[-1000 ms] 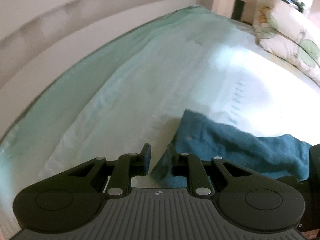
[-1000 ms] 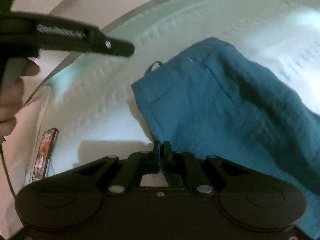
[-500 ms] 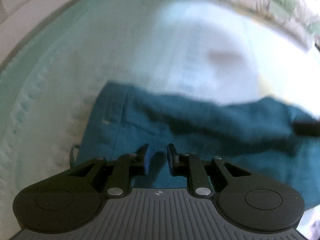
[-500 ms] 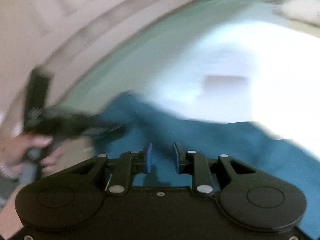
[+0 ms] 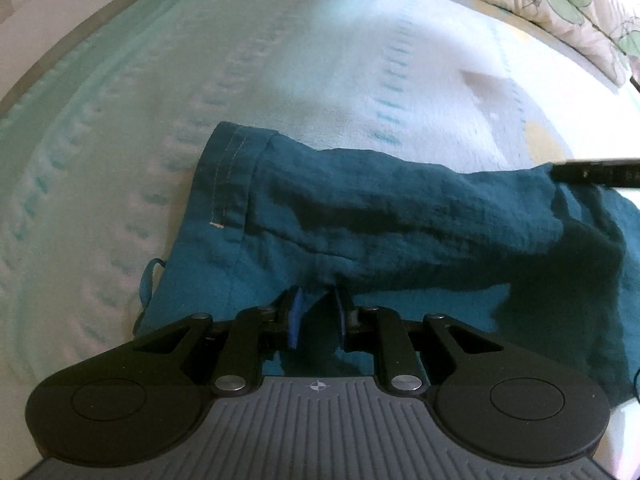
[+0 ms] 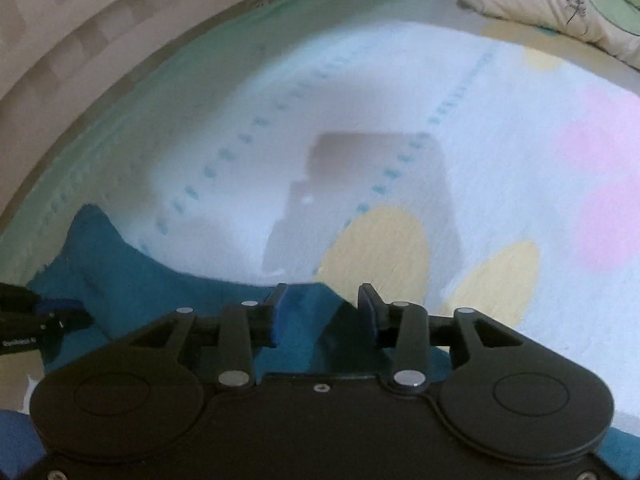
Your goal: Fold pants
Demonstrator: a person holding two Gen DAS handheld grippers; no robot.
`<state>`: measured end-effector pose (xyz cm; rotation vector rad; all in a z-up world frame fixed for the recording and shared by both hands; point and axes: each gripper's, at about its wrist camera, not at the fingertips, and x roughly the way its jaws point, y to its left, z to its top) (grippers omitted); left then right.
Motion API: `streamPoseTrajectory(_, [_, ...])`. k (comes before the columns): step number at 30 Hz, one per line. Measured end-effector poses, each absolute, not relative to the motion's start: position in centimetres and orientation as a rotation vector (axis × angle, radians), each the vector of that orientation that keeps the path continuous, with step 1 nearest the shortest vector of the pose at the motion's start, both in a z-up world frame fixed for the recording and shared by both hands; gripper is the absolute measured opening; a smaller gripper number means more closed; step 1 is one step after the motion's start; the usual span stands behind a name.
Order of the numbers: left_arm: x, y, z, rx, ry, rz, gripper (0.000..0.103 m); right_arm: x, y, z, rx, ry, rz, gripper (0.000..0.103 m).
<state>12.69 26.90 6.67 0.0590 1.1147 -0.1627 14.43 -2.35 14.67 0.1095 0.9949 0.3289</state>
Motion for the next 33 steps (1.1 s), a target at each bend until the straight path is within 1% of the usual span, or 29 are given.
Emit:
streamPoseTrajectory(1, [12.7, 27.0, 6.7, 0.05, 1.113, -0.163, 0.019, 13.9, -2.2, 14.7, 0.107, 0.992, 0.339, 0.042])
streamPoseTrajectory(2, [12.6, 27.1, 6.8, 0.043, 1.114, -0.164, 0.019, 12.9, -2.1, 14.8, 0.095, 0.976, 0.348, 0.011])
streamPoseTrajectory(3, [12.7, 27.2, 6.8, 0.033, 1.115, -0.165, 0.019, 12.1, -1.9, 14.9, 0.081, 0.968, 0.356, 0.005])
streamPoseTrajectory(8, [13.0, 27.4, 6.7, 0.009, 1.121, -0.166, 0.019, 7.1, 0.4, 15.1, -0.058, 0.937, 0.437, 0.005])
streamPoseTrajectory(10, [12.9, 27.4, 6.7, 0.011, 1.119, -0.166, 0.019, 6.2, 0.9, 15.2, -0.11, 0.906, 0.428, 0.005])
streamPoseTrajectory(12, [12.9, 27.4, 6.7, 0.012, 1.119, -0.164, 0.019, 6.9, 0.4, 15.6, -0.107, 0.879, 0.375, 0.008])
streamPoseTrajectory(13, [12.9, 27.3, 6.8, 0.015, 1.12, -0.164, 0.019, 7.6, 0.0, 15.8, -0.093, 0.869, 0.348, 0.012])
streamPoseTrajectory(14, [13.0, 27.3, 6.7, 0.016, 1.121, -0.163, 0.019, 8.5, -0.5, 16.0, -0.08, 0.868, 0.319, 0.021])
streamPoseTrajectory(15, [13.0, 27.3, 6.7, 0.018, 1.121, -0.162, 0.019, 9.3, -0.9, 16.1, -0.071, 0.876, 0.307, 0.036])
streamPoseTrajectory(17, [13.0, 27.2, 6.7, 0.022, 1.12, -0.161, 0.019, 11.1, -1.5, 15.8, -0.054, 0.903, 0.299, 0.051])
streamPoseTrajectory(18, [13.0, 27.2, 6.7, 0.024, 1.12, -0.16, 0.019, 11.6, -1.7, 15.7, -0.056, 0.918, 0.297, 0.052])
streamPoseTrajectory(21, [12.9, 27.1, 6.7, 0.024, 1.119, -0.158, 0.019, 13.0, -1.9, 14.6, -0.055, 0.97, 0.31, 0.052])
streamPoseTrajectory(22, [12.9, 27.2, 6.7, 0.024, 1.119, -0.159, 0.019, 13.0, -2.1, 14.4, -0.037, 0.968, 0.317, 0.048])
streamPoseTrajectory(23, [12.9, 27.2, 6.7, 0.024, 1.12, -0.159, 0.019, 12.6, -2.2, 14.5, -0.026, 0.953, 0.326, 0.02])
streamPoseTrajectory(24, [13.0, 27.2, 6.7, 0.022, 1.12, -0.16, 0.019, 12.5, -2.3, 14.7, -0.023, 0.946, 0.33, 0.007])
streamPoseTrajectory(27, [13.0, 27.2, 6.7, 0.016, 1.118, -0.161, 0.019, 9.4, -1.6, 15.5, -0.053, 0.876, 0.358, 0.006])
streamPoseTrajectory(33, [13.1, 27.3, 6.6, 0.015, 1.114, -0.162, 0.019, 6.6, -0.5, 14.9, -0.111, 0.921, 0.459, 0.006])
